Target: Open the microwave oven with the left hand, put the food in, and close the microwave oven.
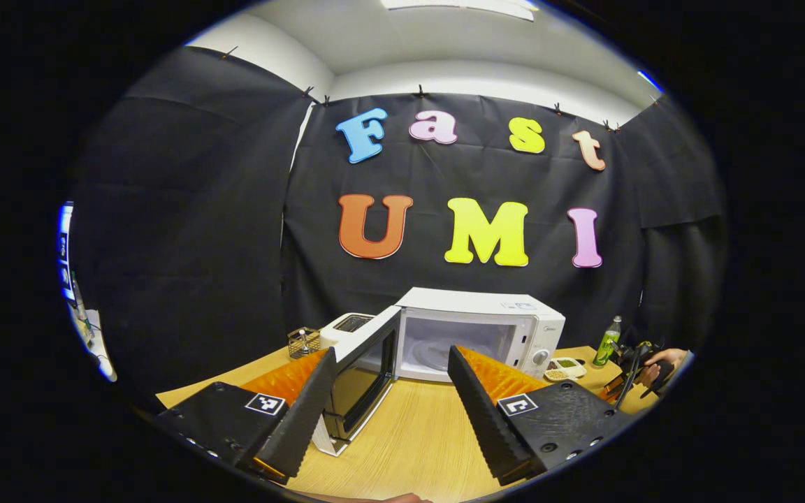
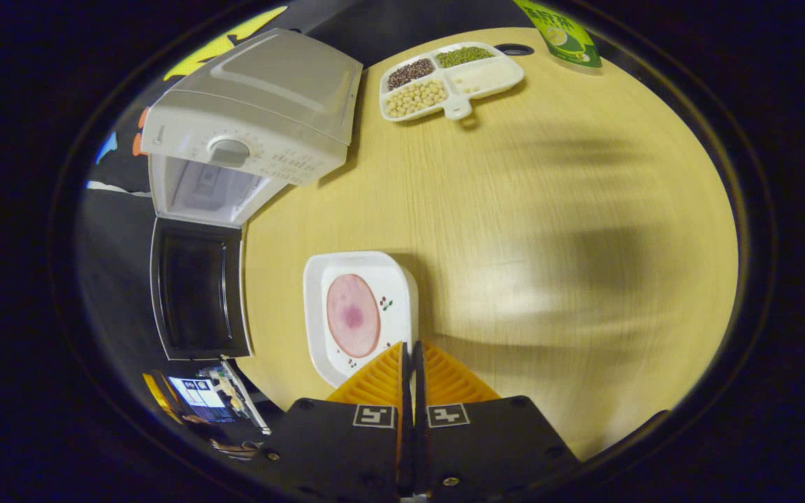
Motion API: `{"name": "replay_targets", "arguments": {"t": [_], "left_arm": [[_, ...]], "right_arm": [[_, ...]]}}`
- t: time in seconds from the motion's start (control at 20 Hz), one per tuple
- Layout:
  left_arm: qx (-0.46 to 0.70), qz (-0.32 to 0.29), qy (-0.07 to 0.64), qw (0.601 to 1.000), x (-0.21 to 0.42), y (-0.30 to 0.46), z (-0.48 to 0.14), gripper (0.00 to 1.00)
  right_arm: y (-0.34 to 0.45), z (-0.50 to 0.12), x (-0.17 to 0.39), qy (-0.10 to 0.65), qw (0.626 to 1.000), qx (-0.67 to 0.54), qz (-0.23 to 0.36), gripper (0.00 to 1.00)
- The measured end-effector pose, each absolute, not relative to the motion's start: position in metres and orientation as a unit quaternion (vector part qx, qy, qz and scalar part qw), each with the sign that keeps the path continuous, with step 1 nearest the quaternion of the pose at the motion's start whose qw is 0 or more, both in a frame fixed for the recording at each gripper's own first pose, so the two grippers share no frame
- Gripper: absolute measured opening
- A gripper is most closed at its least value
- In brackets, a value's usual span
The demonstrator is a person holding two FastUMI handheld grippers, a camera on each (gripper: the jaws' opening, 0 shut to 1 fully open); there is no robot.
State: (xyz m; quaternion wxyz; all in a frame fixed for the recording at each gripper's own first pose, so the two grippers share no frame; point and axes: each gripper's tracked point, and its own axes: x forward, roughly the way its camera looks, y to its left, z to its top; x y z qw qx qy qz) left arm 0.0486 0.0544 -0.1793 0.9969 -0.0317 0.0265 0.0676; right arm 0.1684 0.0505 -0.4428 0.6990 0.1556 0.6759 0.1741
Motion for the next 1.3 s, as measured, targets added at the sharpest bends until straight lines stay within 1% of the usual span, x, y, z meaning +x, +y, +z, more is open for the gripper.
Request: {"name": "replay_targets", "arguments": {"t": [0.15, 0.35, 0.4, 0.45, 0.5, 0.55, 0.6, 0.65, 0.75, 0.95, 1.1, 1.3], "left_arm": [[-0.037, 0.078, 0.030, 0.996, 0.048, 0.066, -0.188, 0.94], [-0.038, 0.074, 0.045, 0.996, 0.048, 0.078, -0.200, 0.94], [-0.040, 0.076, 0.042, 0.995, 0.046, 0.083, -0.199, 0.94], [-0.046, 0.076, 0.039, 0.995, 0.046, 0.086, -0.197, 0.94], [-0.054, 0.070, 0.038, 0.995, 0.046, 0.088, -0.197, 0.94], [-0.061, 0.060, 0.038, 0.996, 0.045, 0.086, -0.197, 0.95], [-0.062, 0.048, 0.036, 0.996, 0.044, 0.084, -0.195, 0.95], [-0.058, 0.039, 0.032, 0.997, 0.043, 0.084, -0.193, 0.95], [-0.040, 0.030, 0.022, 0.998, 0.041, 0.086, -0.187, 0.95], [0.017, 0.039, 0.020, 0.999, 0.037, 0.092, -0.186, 0.95], [0.044, 0.061, 0.030, 0.997, 0.034, 0.102, -0.188, 0.95], [0.008, 0.058, 0.040, 0.997, 0.039, 0.100, -0.190, 0.95]], "right_arm": [[0.063, -0.426, 0.168, 0.662, 0.712, 0.158, 0.176, 0.04], [0.096, -0.410, 0.162, 0.653, 0.717, 0.153, 0.191, 0.04], [0.107, -0.406, 0.159, 0.652, 0.716, 0.151, 0.196, 0.00], [0.120, -0.405, 0.159, 0.650, 0.717, 0.150, 0.202, 0.00], [0.134, -0.404, 0.155, 0.651, 0.714, 0.153, 0.206, 0.04], [0.150, -0.404, 0.153, 0.653, 0.711, 0.158, 0.209, 0.04], [0.165, -0.404, 0.150, 0.653, 0.709, 0.161, 0.213, 0.00], [0.180, -0.406, 0.149, 0.653, 0.708, 0.163, 0.214, 0.04], [0.209, -0.411, 0.144, 0.652, 0.708, 0.162, 0.217, 0.04], [0.263, -0.417, 0.133, 0.645, 0.706, 0.187, 0.223, 0.04], [0.290, -0.423, 0.134, 0.621, 0.724, 0.224, 0.201, 0.04], [0.322, -0.425, 0.149, 0.579, 0.743, 0.300, 0.151, 0.04]]}}
